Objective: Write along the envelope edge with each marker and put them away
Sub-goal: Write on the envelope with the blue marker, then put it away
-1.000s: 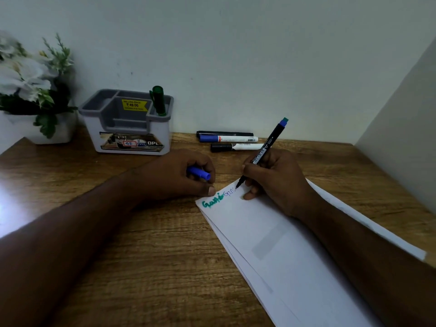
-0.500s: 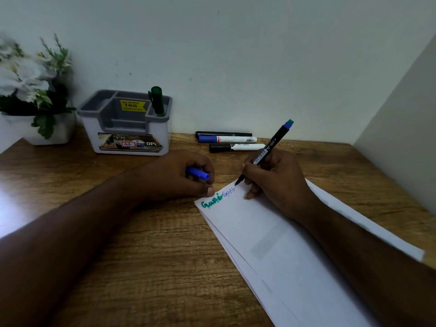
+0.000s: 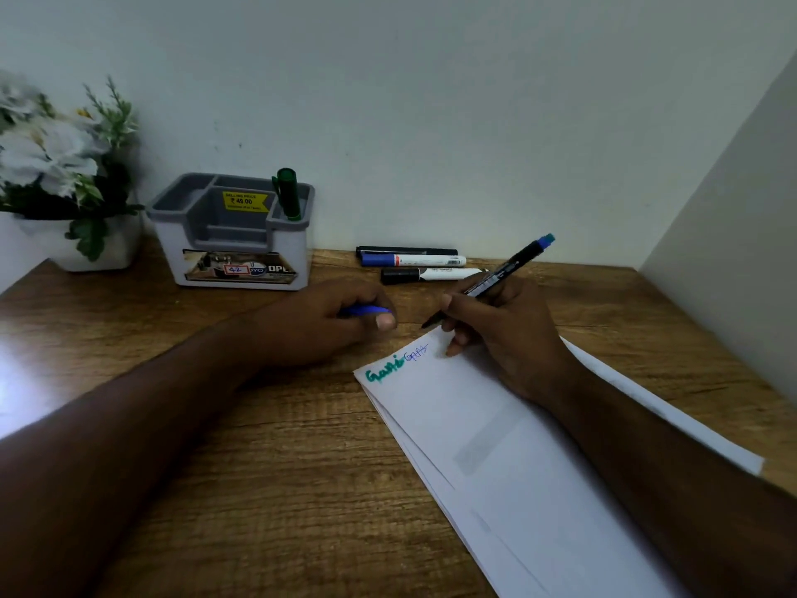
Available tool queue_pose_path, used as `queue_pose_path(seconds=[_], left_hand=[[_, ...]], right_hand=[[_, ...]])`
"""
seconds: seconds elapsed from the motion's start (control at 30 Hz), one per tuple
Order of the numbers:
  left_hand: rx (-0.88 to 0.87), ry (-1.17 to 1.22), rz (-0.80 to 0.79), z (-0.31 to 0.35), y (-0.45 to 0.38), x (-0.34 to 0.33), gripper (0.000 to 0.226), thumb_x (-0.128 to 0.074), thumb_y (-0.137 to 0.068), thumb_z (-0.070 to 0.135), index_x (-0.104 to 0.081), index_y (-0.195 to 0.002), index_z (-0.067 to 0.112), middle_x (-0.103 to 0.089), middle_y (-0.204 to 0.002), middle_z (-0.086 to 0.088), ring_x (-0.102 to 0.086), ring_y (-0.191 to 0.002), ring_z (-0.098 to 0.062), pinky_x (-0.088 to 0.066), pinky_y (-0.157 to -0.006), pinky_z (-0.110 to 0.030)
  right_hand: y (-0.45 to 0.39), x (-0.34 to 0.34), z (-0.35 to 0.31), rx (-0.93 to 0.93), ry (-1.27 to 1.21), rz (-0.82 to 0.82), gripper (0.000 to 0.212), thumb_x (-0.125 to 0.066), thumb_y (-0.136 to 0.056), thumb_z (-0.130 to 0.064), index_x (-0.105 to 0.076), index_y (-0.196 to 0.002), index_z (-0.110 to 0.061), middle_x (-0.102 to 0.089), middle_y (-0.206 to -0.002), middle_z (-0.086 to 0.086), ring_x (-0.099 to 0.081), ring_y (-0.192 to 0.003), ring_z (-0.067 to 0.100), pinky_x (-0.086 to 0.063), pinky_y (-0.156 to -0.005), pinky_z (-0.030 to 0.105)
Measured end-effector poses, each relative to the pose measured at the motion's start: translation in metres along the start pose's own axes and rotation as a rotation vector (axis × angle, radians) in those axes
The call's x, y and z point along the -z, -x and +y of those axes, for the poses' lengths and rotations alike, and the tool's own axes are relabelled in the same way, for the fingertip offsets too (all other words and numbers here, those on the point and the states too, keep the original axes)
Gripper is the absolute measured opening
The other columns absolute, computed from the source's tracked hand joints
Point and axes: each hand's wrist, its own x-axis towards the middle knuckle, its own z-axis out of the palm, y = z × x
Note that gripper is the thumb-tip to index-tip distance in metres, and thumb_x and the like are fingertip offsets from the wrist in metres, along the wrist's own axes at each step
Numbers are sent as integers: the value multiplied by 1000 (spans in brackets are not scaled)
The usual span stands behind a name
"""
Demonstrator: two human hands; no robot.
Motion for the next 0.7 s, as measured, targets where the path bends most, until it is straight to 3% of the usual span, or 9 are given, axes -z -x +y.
queue_pose_path(seconds=[0.13,0.3,0.53,0.7], left_hand=[[-55,1,122,-1,-1,0,10,-54,-91,38,-60,-97,43,-61,-105,20,-54,-99,4,-44,-79,-16],[-93,0,149,-1,-2,0,22,-63,-87,30,-58,-92,51,-55,-97,34,-46,-94,28,-35,-68,7],[-115,-33,125,1,-2,0,21,-63,-86,34,-56,-94,52,-53,-98,33,-44,-95,27,-34,-72,-6],[-120,-46,119,2,-3,-3,14,-61,-88,36,-63,-100,42,-61,-101,22,-51,-97,12,-39,-71,-11]], right_hand=[[-3,2,3,9,-241,12,8,-70,-77,-6,-76,-73,-7,-68,-61,9,-59,-48,15,-55,-51,30],[-1,3,3,9,-256,-31,4,-77,-74,-8,-77,-78,-7,-69,-63,8,-64,-53,17,-58,-57,33],[1,1,1,-17,-204,-78,27,-84,-56,-20,-78,-81,-10,-73,-71,12,-68,-58,20,-58,-59,31],[5,1,1,27,50,-230,24,-79,-75,-14,-78,-91,-32,-78,-83,1,-72,-72,14,-58,-64,22]])
